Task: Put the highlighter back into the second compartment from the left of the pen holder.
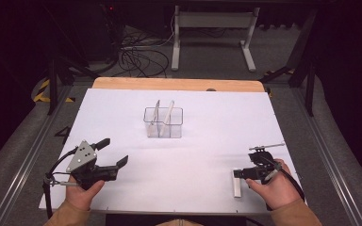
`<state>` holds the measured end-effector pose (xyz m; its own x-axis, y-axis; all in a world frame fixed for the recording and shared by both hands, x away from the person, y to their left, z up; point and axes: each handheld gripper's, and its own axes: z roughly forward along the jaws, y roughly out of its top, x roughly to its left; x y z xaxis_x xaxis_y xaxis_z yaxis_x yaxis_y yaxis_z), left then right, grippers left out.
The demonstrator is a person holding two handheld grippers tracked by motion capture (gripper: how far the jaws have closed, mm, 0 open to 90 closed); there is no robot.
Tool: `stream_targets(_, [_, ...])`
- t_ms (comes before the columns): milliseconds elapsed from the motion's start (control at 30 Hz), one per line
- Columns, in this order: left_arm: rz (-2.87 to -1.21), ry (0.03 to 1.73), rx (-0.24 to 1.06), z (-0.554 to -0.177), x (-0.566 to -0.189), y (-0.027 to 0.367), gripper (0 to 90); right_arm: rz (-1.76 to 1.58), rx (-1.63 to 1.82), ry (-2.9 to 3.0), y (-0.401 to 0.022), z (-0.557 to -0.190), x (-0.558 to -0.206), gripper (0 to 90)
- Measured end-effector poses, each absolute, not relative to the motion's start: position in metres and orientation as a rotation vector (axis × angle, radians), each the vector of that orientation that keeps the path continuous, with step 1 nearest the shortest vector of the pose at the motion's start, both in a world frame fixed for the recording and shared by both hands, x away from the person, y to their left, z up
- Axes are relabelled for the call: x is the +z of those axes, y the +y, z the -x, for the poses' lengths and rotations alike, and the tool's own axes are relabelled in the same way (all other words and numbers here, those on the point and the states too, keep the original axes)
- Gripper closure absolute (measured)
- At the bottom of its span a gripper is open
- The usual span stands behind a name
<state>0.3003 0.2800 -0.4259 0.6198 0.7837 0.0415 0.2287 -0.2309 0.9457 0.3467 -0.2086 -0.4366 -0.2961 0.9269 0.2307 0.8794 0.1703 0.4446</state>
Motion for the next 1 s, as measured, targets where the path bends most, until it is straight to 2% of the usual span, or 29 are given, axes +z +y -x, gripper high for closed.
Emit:
stream_targets(133, [-1.771,0.825,0.65,-0.3,-0.426,0.28,14.4,-1.828,0.793,2.309,-0.209,-0.347,-0.442,59.7])
stream_targets(1000, [-1.778,0.819,0.661,-0.3,-0.426,0.279,14.5,-1.98,0.798,2.2,-0.2,-0.345,-0.456,64.7])
